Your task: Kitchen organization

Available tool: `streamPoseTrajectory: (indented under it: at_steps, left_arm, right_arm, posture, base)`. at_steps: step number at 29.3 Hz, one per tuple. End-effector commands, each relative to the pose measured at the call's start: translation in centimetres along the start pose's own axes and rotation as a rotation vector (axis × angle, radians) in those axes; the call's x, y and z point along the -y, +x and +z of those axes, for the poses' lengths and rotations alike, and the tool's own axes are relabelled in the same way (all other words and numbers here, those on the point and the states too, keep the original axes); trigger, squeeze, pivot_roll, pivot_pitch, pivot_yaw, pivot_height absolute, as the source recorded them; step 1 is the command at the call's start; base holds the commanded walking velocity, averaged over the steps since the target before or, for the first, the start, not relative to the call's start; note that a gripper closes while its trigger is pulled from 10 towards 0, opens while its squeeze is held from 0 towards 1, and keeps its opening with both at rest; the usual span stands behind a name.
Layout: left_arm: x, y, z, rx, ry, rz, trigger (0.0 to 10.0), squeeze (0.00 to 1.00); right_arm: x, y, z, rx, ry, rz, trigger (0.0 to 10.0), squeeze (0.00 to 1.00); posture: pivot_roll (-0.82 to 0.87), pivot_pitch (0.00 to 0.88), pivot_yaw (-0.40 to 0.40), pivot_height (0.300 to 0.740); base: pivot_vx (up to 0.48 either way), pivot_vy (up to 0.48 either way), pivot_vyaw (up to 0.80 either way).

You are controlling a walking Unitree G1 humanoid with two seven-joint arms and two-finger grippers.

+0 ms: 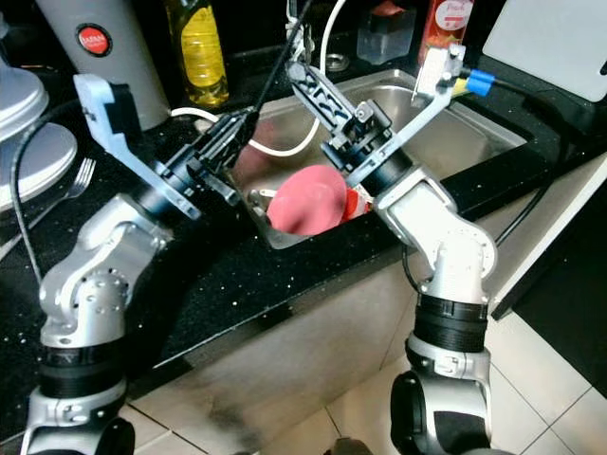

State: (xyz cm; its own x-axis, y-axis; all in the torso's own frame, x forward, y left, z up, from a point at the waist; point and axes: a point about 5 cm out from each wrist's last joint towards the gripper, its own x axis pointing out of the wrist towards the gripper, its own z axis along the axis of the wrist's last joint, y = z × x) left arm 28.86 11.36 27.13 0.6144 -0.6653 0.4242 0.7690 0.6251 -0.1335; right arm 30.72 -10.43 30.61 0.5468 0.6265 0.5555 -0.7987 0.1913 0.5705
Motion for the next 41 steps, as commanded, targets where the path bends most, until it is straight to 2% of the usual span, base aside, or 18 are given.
streamPoseTrajectory:
  at_steps: [1,5,13,15,21,27,30,34,35,41]
  left_arm:
    - [0.6,0.0,-0.3,-0.013,-0.013,-0.032,10.0,0.0]
    - [1.2,0.0,-0.7,-0.029,-0.025,-0.07,10.0,0.0]
    - [1.2,0.1,-1.0,-0.037,-0.025,-0.08,10.0,0.0]
    - [0.6,0.3,-0.6,-0.014,-0.012,-0.026,10.0,0.0]
    - [0.6,0.3,-0.6,-0.014,-0.012,-0.026,10.0,0.0]
    - [0.5,0.0,0.1,0.033,-0.026,-0.01,10.0,0.0]
    - [-0.1,-0.1,0.0,0.032,-0.018,0.053,10.0,0.0]
    - [0.3,-0.1,0.0,0.03,-0.024,0.018,10.0,0.0]
    - [0.7,0.0,0.0,0.029,-0.034,-0.019,10.0,0.0]
    - [1.2,0.0,-0.5,-0.001,-0.034,-0.052,10.0,0.0]
  right_arm:
    - [0.1,-0.1,-0.3,-0.017,-0.005,-0.01,10.0,0.0]
    - [0.2,0.1,-0.4,-0.022,-0.009,-0.009,10.0,0.0]
    - [0.4,0.1,-0.6,-0.031,-0.016,-0.01,10.0,0.0]
    - [0.5,0.1,-0.6,-0.031,-0.02,-0.015,10.0,0.0]
    - [0.5,0.1,-0.6,-0.031,-0.02,-0.015,10.0,0.0]
    - [0.8,-0.1,-0.7,-0.037,-0.016,-0.025,10.0,0.0]
    - [0.9,0.0,-0.8,-0.04,-0.012,-0.021,10.0,0.0]
    - [0.9,0.0,-0.8,-0.039,-0.013,-0.02,10.0,0.0]
    - [1.0,0.0,-0.8,-0.038,-0.015,-0.024,10.0,0.0]
    - [1.0,0.2,-0.8,-0.034,-0.017,-0.02,10.0,0.0]
  posture:
    - [-0.1,0.0,0.01,0.74]
    - [-0.1,0.0,0.009,0.74]
    - [-0.11,0.0,0.014,0.74]
    - [-0.11,0.0,0.014,0.74]
    - [-0.11,0.0,0.014,0.74]
    - [-0.09,0.0,0.0,0.74]
    - [-0.09,0.0,-0.001,0.74]
    - [-0.09,0.0,-0.001,0.74]
    - [-0.09,0.0,0.0,0.74]
    - [-0.09,0.0,0.007,0.74]
  base:
    - [0.0,0.0,0.0]
    - [0.0,0.0,0.0]
    - [0.0,0.0,0.0]
    - [0.0,0.0,0.0]
    - [0.0,0.0,0.0]
    - [0.0,0.0,0.0]
    - [0.0,0.0,0.0]
    - [0.0,0.0,0.0]
    - [0.0,0.0,0.0]
    - [0.0,0.0,0.0]
